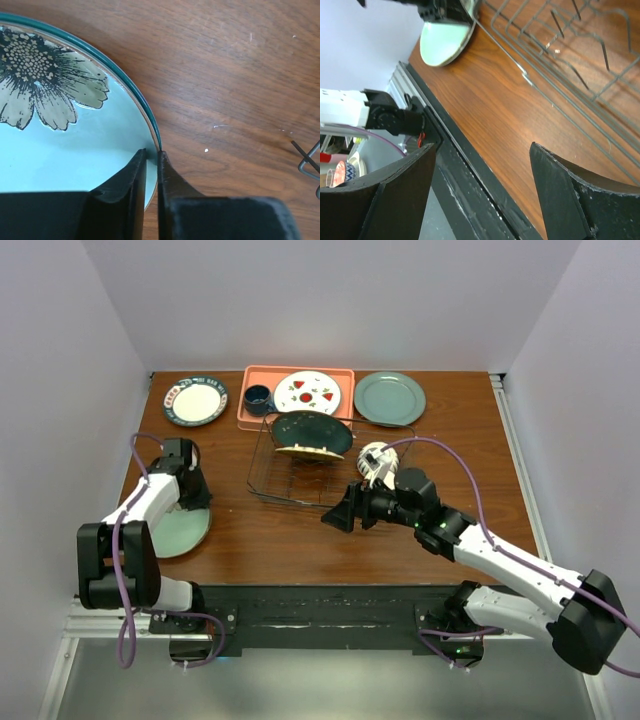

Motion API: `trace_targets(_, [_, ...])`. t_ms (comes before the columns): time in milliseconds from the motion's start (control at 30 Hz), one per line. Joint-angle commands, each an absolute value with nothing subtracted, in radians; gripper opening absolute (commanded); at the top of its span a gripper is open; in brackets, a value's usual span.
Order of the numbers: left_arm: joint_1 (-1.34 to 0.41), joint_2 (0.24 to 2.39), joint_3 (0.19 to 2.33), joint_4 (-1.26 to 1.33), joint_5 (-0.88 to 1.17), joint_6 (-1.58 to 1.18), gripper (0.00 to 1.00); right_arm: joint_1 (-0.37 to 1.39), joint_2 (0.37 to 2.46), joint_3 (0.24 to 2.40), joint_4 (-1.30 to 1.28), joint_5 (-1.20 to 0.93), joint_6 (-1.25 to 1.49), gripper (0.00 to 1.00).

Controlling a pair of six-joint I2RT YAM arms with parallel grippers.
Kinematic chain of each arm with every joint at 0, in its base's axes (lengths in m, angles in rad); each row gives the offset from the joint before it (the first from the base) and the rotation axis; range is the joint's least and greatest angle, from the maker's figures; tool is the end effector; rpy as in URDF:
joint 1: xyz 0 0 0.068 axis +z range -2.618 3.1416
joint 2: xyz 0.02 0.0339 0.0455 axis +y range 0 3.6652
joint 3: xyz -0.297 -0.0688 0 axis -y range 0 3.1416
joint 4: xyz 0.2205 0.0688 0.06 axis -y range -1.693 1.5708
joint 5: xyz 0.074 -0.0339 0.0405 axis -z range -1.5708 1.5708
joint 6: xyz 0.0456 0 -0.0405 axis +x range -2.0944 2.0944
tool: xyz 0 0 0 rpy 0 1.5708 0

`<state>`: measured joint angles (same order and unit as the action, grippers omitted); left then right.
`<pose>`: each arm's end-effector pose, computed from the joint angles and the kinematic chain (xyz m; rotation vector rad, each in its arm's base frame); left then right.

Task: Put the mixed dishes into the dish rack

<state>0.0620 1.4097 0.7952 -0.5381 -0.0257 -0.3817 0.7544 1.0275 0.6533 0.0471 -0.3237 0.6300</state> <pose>0.2352 0.0158 0.2193 -0.6067 2.6557 -0.0575 0.1392 0.1507 0.3053 -0.3702 2.0499 1.2064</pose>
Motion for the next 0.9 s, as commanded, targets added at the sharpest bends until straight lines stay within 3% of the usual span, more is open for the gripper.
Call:
trace_targets(0, [0.041, 1.427, 0.781, -0.517, 0.031, -0.393, 0.05, 0.762, 1.029, 0.644, 0.11, -0.347, 0.649, 0.79])
trace_targets(67, [0.028, 1.424, 0.778, -0.514, 0.038, -0.403, 0.0, 0.764, 1.034, 0.643, 0.11, -0.347, 0.649, 0.79])
trace_targets(533, [-0.055, 1.348, 0.796, -0.551, 0.029, -0.434, 0.0, 0.816, 1.097, 0.629, 0.15, -0.322, 0.664, 0.77])
trace_targets(567, [-0.055, 1.344, 0.808, -0.557, 0.022, -0.431, 0.05, 0.821, 1.103, 0.629, 0.153, -0.321, 0.664, 0.77])
trace_targets(600, [-0.055, 1.342, 0.813, -0.561, 0.014, -0.431, 0.19, 0.822, 1.104, 0.63, 0.153, -0.318, 0.667, 0.77])
trace_targets(667, [-0.055, 1.342, 0.822, -0.572, 0.003, -0.42, 0.31, 0.831, 1.104, 0.632, 0.153, -0.311, 0.667, 0.77])
trace_targets(700, [-0.055, 1.345, 0.825, -0.575, 0.0, -0.417, 0.43, 0.834, 1.104, 0.632, 0.153, -0.308, 0.667, 0.77])
trace_targets(867, [-0.063, 1.35, 0.818, -0.565, -0.012, -0.405, 0.54, 0.844, 1.111, 0.629, 0.152, -0.301, 0.67, 0.77])
